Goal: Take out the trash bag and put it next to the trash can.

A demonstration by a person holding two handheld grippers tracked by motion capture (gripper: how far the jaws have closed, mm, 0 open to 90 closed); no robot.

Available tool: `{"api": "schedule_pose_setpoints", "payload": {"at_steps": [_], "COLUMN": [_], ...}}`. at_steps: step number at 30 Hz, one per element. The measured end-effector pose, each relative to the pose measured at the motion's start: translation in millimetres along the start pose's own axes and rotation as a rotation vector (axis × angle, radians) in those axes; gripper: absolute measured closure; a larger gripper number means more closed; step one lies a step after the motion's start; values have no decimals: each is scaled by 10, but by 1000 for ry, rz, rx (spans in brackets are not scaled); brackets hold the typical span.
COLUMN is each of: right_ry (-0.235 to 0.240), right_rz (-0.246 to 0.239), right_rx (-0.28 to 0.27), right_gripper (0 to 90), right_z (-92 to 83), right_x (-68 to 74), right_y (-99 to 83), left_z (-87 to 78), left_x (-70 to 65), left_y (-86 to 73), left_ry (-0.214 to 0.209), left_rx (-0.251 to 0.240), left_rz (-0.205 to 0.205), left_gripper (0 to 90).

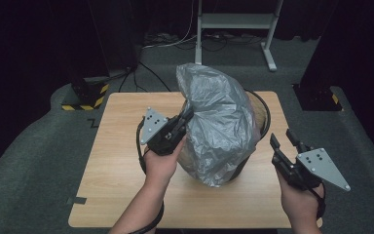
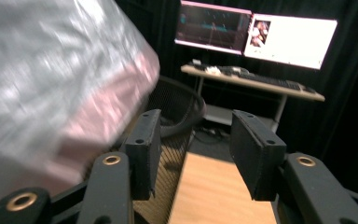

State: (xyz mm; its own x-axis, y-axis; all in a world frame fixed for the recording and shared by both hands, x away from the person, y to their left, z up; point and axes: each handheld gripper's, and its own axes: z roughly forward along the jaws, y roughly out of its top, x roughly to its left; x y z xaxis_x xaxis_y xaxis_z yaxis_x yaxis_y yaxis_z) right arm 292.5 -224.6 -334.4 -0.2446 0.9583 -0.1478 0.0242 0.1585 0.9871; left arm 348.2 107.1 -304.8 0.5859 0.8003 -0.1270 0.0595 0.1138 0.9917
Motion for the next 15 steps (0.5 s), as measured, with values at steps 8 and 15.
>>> {"api": "schedule_pose_setpoints", "payload": {"at_steps": [8,15], "right_ry": [-23,-14], "right_rz": [29,59], "right_rx": [99,212], "right_gripper": [421,335], "right_z": [75,232], "right_x": [-98,-193], "right_y": [-384,-803], "left_z": [-6,-20], "left_x": [-59,-109], "left_y": [77,167], "left_ry": [-18,-31], "left_rx": [-29,-63], "left_rz": [12,28], "left_gripper": [887,887]}}
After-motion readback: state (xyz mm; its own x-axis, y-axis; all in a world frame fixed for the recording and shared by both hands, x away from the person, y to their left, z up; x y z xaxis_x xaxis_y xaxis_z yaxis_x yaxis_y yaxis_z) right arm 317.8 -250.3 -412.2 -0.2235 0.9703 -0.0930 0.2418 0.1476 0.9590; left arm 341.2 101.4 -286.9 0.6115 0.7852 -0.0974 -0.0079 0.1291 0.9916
